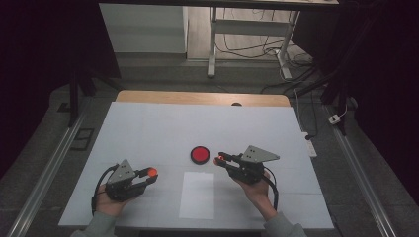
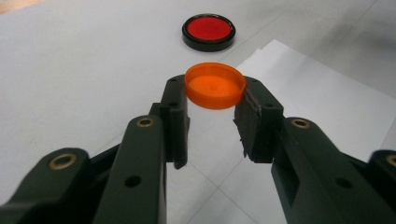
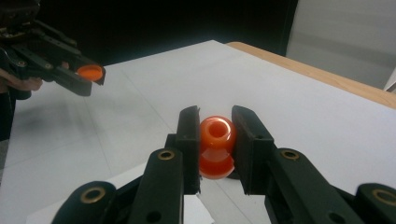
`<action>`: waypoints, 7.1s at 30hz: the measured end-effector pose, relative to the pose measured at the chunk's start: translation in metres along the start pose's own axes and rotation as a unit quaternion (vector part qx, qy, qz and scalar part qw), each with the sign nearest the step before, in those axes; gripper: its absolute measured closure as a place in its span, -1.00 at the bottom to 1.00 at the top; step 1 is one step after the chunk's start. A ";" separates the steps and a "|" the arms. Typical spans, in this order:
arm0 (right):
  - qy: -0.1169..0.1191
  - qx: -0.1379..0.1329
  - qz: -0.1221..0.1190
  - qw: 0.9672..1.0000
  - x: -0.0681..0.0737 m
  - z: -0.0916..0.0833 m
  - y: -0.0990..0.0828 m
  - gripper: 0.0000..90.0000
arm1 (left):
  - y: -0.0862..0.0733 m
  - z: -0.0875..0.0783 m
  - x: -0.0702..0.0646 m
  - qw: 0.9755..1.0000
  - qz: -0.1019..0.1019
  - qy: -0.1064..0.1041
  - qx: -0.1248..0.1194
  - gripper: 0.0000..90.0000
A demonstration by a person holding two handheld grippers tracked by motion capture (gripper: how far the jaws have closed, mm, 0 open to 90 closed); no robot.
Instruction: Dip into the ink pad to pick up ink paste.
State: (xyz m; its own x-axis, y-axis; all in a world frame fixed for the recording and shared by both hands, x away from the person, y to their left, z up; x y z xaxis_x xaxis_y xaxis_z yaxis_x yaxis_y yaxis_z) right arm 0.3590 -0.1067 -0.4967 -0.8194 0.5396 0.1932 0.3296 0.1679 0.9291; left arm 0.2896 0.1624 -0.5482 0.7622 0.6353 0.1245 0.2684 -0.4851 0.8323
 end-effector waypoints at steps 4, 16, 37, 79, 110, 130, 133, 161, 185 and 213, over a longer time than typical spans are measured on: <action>-0.001 0.002 0.000 1.000 -0.001 0.006 0.003 0.62 | -0.001 0.000 0.000 1.000 -0.002 0.000 0.001 0.46; -0.002 0.017 0.010 1.000 -0.007 0.025 0.002 0.62 | -0.002 0.003 0.000 1.000 -0.006 -0.008 0.003 0.46; -0.013 0.054 0.013 0.998 -0.013 0.055 -0.008 0.62 | -0.001 0.006 0.000 1.000 -0.004 -0.015 0.008 0.46; -0.028 0.097 0.013 0.995 -0.031 0.104 -0.016 0.61 | -0.002 0.009 -0.002 1.000 -0.001 -0.019 0.015 0.46; -0.049 0.128 0.002 0.991 -0.040 0.112 -0.034 0.62 | -0.002 0.008 -0.003 1.000 -0.003 -0.021 0.016 0.45; -0.043 0.108 0.008 0.993 -0.041 0.110 -0.037 0.63 | -0.002 0.005 -0.003 1.000 -0.007 -0.017 0.013 0.46; -0.045 0.105 0.007 0.993 -0.041 0.110 -0.037 0.63 | -0.002 0.005 -0.003 1.000 -0.008 -0.017 0.013 0.46; -0.035 0.062 0.022 0.997 -0.039 0.107 -0.010 0.61 | -0.004 0.006 0.000 1.000 -0.009 -0.018 0.016 0.46; -0.050 0.113 0.024 0.992 -0.048 0.121 -0.030 0.62 | -0.004 0.006 -0.001 1.000 -0.010 -0.021 0.018 0.45; -0.053 0.103 0.025 0.993 -0.048 0.120 -0.033 0.63 | -0.005 0.005 -0.002 1.000 -0.010 -0.019 0.018 0.45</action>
State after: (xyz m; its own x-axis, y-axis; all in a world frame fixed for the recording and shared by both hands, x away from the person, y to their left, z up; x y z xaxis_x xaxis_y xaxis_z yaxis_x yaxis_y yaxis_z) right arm 0.4438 -0.0389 -0.5742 -0.7495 0.6331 0.1933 0.4663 0.2977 0.8331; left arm 0.2903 0.1605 -0.5552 0.7783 0.6219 0.0869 0.3045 -0.4948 0.8139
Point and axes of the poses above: each handheld gripper's, and its own axes: z roughly forward along the jaws, y roughly out of its top, x roughly to its left, the point moved 8 cm from there along z, roughly forward along the jaws, and after that the axes turned 11 degrees about z, right-handed, at the moved point
